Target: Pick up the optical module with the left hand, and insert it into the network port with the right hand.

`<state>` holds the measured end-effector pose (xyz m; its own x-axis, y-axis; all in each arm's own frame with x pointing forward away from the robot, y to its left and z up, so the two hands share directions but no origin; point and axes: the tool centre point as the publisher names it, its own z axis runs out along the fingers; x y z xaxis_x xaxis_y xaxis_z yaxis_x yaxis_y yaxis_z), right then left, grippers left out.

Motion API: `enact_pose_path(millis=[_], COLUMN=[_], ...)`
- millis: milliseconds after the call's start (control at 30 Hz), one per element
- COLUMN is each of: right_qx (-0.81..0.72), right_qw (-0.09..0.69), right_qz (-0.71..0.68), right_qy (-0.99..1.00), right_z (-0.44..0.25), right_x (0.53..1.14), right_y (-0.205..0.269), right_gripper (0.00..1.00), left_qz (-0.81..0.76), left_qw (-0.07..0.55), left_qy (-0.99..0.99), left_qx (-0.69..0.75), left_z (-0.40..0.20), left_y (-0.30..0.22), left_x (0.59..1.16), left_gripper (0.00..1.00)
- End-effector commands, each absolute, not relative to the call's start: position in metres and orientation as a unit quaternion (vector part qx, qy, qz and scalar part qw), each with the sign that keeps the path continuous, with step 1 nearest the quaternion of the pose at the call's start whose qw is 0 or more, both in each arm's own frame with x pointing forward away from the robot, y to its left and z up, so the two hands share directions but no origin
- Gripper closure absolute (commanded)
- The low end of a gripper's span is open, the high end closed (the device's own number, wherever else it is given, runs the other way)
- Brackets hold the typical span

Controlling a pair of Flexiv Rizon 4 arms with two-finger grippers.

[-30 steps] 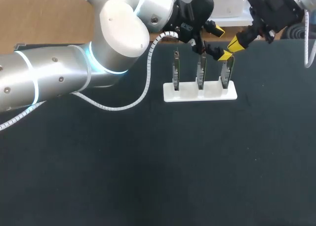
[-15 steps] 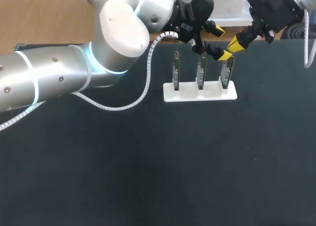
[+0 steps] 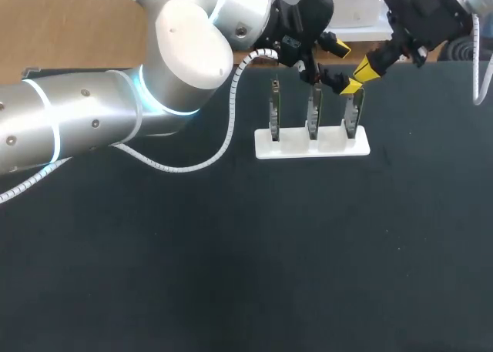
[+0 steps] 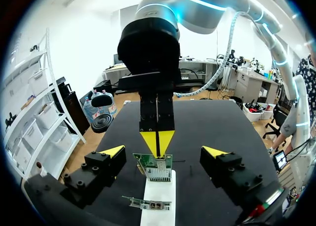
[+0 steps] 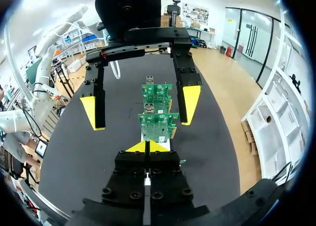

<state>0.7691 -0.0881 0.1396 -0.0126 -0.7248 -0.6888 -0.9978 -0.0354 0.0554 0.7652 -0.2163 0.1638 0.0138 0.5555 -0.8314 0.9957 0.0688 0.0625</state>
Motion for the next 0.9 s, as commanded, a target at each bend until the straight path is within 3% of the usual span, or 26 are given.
enact_pose_path(millis=[33,900], right_qx=[-0.660,-0.653], right_qw=[0.242,0.290], right_qz=[0.286,0.253], right_qy=[0.652,0.652], right_z=[0.129,0.167], right_x=[0.769,0.771], right_y=[-0.089,-0.103], right_gripper=[1.00,1.00], left_qz=[-0.301,-0.301], left_qw=[0.365,0.365], left_qy=[0.634,0.634], left_qx=[0.612,0.612], left_z=[0.164,0.164], left_y=[-0.215,-0.215], left_x=[0.764,0.764], left_gripper=[0.00,0.00])
